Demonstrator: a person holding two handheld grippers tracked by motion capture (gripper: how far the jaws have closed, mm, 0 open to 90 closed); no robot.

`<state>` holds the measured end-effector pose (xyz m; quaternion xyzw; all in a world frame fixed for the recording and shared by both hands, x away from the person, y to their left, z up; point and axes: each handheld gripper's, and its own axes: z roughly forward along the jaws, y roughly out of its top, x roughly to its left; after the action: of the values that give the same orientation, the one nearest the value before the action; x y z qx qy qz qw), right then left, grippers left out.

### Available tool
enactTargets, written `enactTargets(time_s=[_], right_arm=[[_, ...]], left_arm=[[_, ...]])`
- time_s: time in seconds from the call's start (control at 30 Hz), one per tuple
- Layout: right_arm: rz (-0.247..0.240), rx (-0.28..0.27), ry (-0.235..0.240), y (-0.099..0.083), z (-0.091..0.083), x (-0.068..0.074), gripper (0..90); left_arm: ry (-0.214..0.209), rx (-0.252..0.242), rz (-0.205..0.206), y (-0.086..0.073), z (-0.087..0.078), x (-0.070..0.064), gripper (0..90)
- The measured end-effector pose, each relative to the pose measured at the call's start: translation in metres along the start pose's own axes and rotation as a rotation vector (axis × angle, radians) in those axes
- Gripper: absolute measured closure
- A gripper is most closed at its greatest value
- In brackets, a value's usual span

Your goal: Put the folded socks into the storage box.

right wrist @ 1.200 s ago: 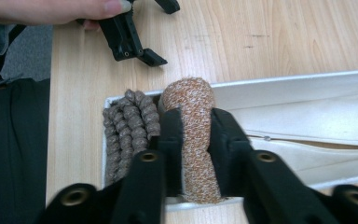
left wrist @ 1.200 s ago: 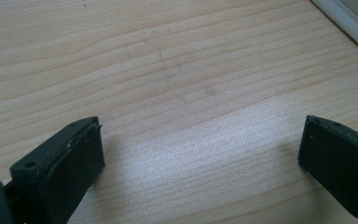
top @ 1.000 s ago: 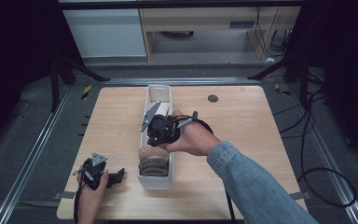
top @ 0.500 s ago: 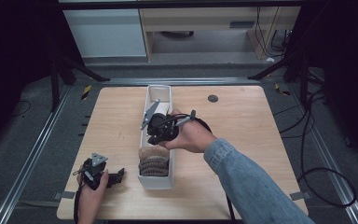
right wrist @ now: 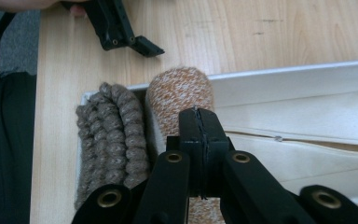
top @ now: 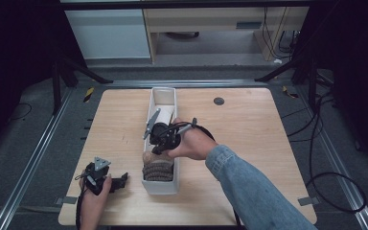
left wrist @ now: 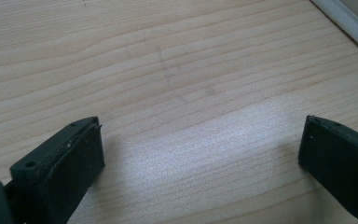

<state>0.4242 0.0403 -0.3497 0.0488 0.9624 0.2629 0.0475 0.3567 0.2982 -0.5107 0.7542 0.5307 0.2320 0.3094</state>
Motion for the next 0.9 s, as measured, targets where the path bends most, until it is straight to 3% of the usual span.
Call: enactTargets(time_s=[0.9], right_arm=[[0.01,0.021,0.058,-0.009,0.025,0.006,90.0]], left_arm=[[-0.001,0.002,0.005,0.0,0.0,0.0,0.0]])
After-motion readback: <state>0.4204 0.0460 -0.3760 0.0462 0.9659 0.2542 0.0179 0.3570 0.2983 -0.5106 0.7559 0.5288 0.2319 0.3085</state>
